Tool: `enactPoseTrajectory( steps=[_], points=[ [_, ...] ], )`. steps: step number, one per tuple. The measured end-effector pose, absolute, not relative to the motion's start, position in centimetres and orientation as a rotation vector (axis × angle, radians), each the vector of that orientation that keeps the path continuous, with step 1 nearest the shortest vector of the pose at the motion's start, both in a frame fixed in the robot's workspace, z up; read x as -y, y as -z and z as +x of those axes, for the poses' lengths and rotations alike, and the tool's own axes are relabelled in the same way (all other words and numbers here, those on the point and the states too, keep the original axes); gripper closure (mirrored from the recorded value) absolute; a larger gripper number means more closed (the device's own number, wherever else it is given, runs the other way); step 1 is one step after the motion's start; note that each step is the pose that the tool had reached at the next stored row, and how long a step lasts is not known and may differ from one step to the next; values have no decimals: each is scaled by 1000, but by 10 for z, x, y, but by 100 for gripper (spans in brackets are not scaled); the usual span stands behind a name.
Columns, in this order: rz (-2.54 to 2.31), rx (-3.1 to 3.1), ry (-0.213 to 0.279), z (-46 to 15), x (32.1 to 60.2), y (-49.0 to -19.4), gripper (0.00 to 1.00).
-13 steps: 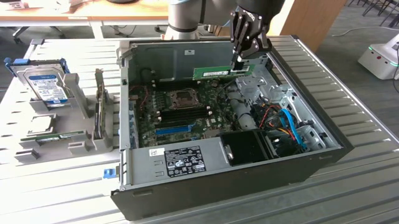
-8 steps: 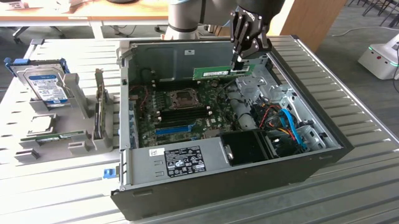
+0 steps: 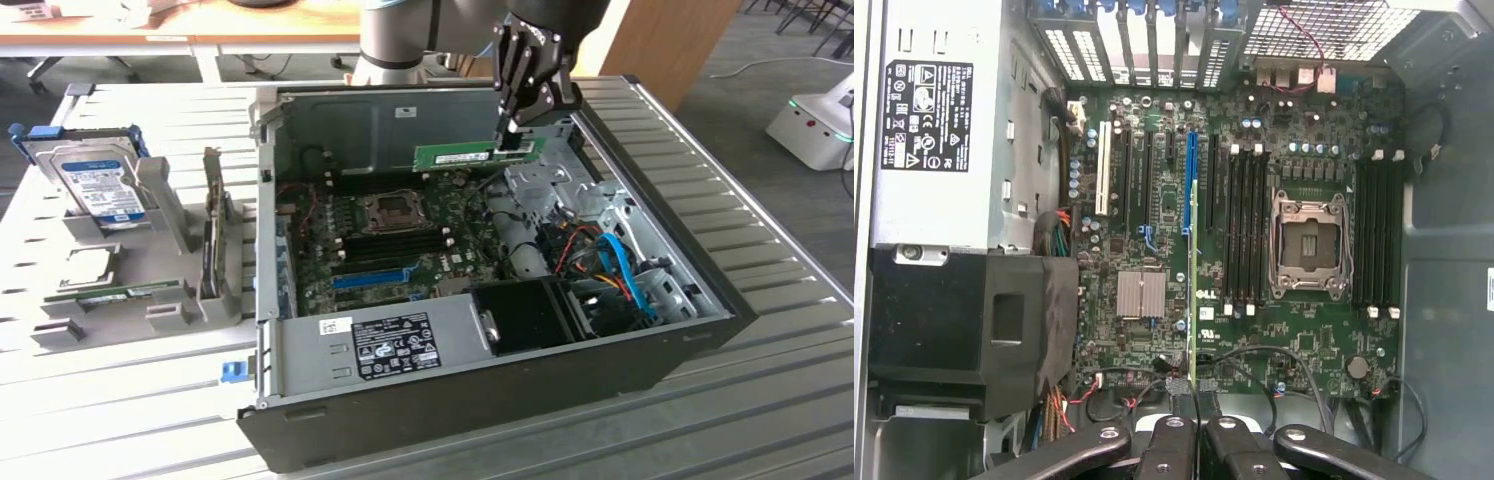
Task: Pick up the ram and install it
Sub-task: 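Pick up the ram and move it above insertion slot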
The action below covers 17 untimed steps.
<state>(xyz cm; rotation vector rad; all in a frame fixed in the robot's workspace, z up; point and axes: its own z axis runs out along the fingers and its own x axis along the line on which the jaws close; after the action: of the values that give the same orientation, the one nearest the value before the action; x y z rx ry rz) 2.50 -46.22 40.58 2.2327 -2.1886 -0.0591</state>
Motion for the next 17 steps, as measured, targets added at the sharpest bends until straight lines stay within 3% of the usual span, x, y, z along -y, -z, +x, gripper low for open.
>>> enactPoseTrajectory(
  steps=[17],
  points=[
    [2237,2192,51,7,462,-406,88]
  ],
)
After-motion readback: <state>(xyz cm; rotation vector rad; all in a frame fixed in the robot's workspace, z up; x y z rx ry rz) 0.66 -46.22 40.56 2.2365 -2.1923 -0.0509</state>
